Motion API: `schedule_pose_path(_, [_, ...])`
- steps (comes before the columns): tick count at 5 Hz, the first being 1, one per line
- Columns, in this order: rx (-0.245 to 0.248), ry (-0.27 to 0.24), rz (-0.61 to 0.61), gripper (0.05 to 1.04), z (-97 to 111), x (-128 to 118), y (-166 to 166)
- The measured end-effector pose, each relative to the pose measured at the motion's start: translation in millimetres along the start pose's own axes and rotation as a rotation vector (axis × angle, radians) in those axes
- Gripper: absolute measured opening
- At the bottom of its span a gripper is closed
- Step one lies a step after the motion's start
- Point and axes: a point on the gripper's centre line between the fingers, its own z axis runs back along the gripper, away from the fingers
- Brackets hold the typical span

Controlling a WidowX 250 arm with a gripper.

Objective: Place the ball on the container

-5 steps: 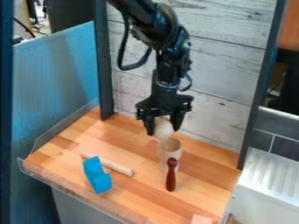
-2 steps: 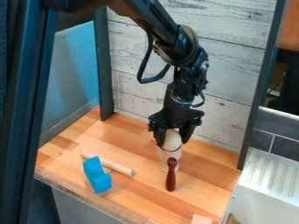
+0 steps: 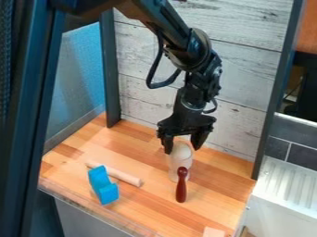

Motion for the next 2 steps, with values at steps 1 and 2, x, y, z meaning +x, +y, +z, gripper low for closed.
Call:
schedule_pose_path(1, [-0.014, -0.036, -0.047, 1.011, 4, 3, 2])
schedule_pose_path(2, [-0.022, -0.109, -0.22, 1.004, 25, 11, 8])
